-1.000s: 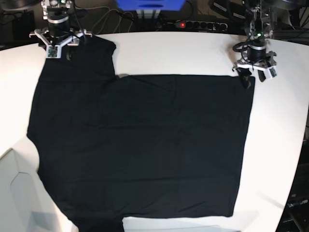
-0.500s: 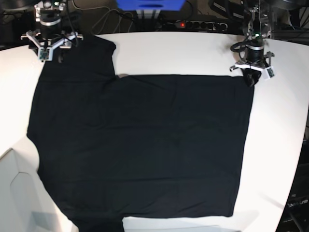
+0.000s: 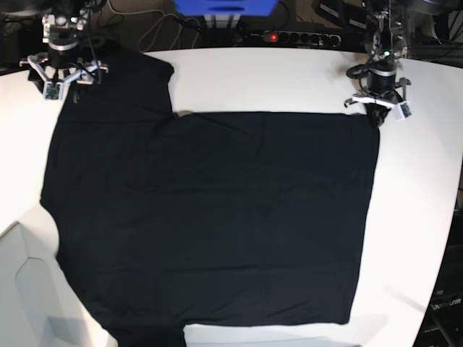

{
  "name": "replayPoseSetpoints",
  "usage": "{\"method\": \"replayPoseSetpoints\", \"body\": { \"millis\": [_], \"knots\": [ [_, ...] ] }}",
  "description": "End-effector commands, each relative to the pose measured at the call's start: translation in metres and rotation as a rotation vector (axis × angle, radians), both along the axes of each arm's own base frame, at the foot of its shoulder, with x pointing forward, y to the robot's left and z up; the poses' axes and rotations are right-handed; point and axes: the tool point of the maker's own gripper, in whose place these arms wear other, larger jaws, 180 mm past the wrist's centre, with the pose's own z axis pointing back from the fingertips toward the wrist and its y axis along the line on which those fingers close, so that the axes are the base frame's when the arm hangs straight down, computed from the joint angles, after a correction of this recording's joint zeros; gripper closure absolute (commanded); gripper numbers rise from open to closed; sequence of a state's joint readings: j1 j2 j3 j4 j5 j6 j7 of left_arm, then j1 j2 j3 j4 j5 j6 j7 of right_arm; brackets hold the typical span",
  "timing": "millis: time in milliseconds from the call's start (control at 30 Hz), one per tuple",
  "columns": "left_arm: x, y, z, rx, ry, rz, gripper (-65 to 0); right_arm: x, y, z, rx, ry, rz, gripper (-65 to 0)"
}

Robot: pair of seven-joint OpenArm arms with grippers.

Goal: Fold the T-shirt properly
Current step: 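Lift the shoulder edge with both grippers and pull it toward the hem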

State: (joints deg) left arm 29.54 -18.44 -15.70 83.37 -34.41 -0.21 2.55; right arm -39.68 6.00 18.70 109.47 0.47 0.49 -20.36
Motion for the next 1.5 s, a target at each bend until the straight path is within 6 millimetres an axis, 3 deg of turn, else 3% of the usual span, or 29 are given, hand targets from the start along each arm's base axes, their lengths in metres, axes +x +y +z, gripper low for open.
{"method": "replayPoseSetpoints", "body": {
  "millis": [0,167,600,733,900,1100,1233,1467],
  "knots": [
    [-0.004,0.000,-0.003,-0.003,0.029,-0.013,0.0,0.003,-0.003,0.004,-0.014,-0.013,0.029,-43.1],
    [-0.005,0.000,-0.003,0.000,0.031,-0.014,0.0,0.001,-0.004,-0.018,0.048,0.036,0.071,-43.1],
    [-0.013,0.000,-0.006,0.000,0.048,-0.015,0.0,-0.001,0.000,-0.044,0.112,0.080,0.085,-42.7],
    [-0.013,0.000,-0.006,0.001,0.049,-0.014,0.0,-0.010,0.003,-0.059,0.144,0.123,0.101,-42.0],
    [-0.013,0.000,-0.006,0.001,0.049,-0.014,0.0,-0.011,0.024,-0.065,0.204,0.149,0.217,-27.3],
    [-0.014,0.000,-0.006,0.001,0.051,-0.014,0.0,-0.012,0.028,-0.065,0.214,0.154,0.236,0.0],
    [-0.015,0.000,-0.002,0.004,0.045,-0.016,0.0,-0.009,0.017,-0.057,0.188,0.136,0.221,0.0],
    [-0.009,0.014,0.032,0.042,-0.032,0.009,0.0,0.003,0.009,-0.027,0.137,0.076,0.257,0.0]
  ]
}}
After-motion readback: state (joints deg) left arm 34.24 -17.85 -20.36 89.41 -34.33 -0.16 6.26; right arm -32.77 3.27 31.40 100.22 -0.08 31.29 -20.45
